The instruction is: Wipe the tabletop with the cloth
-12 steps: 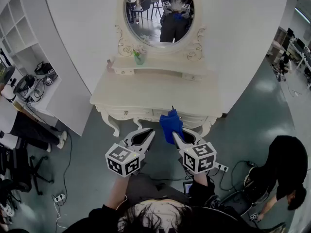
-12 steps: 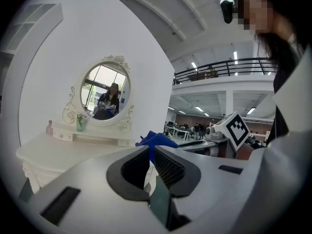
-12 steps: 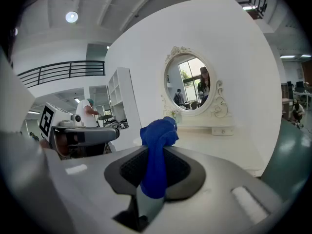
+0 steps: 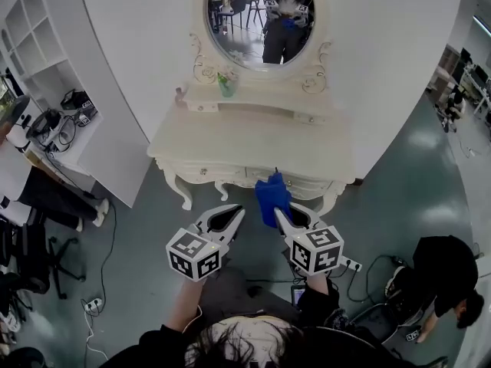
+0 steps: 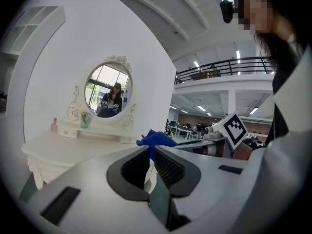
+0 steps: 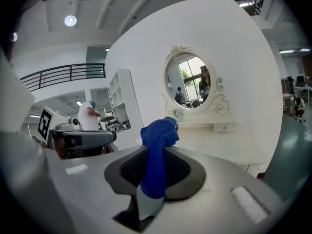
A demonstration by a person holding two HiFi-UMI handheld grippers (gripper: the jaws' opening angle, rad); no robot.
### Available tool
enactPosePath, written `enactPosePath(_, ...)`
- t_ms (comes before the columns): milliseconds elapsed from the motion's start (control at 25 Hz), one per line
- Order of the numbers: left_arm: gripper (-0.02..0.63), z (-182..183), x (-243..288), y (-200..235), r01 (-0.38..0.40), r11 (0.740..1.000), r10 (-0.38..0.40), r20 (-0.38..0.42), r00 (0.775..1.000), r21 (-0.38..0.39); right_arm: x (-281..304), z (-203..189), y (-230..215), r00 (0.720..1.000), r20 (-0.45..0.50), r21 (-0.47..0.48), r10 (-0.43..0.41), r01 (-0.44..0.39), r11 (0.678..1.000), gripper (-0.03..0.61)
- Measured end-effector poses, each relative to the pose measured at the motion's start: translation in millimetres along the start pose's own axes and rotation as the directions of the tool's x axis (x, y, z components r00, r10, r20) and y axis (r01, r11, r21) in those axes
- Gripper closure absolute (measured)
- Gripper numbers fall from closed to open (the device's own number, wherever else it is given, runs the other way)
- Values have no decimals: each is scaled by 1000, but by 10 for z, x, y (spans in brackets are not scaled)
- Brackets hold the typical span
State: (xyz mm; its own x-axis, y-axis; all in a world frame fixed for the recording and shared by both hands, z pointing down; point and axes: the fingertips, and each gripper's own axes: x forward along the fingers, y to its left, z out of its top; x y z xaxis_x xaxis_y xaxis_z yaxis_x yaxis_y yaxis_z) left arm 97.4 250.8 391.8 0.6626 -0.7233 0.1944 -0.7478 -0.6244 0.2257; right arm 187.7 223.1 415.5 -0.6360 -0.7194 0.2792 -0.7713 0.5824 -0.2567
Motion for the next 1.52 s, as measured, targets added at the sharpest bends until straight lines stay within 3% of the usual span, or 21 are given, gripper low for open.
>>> enactPosePath(520, 606, -15, 196, 278, -8, 1000, 7, -35, 999, -13, 281, -2, -168, 1000, -17, 40, 5, -4, 999, 491)
enactPosePath(800, 606, -30, 560, 651, 58, 998, -59, -63, 996, -16, 730, 55, -478, 998, -47, 58, -45, 48, 997, 491)
enactPosePath(1000, 606, -26, 864, 1138, 82, 990, -63, -171, 983, 111, 1283, 144, -665, 994, -84, 72, -73, 79, 994, 491)
enactPosePath(1200, 606, 162, 1118, 1728, 109, 992, -95, -184, 978, 64, 1836, 366, -794, 989, -105, 88, -104, 114, 990, 491)
enactPosePath(1520, 606, 509, 1467, 2554, 156, 986, -143, -179, 974, 62, 2625, 712, -988, 981, -119, 85, -156, 167, 982, 491)
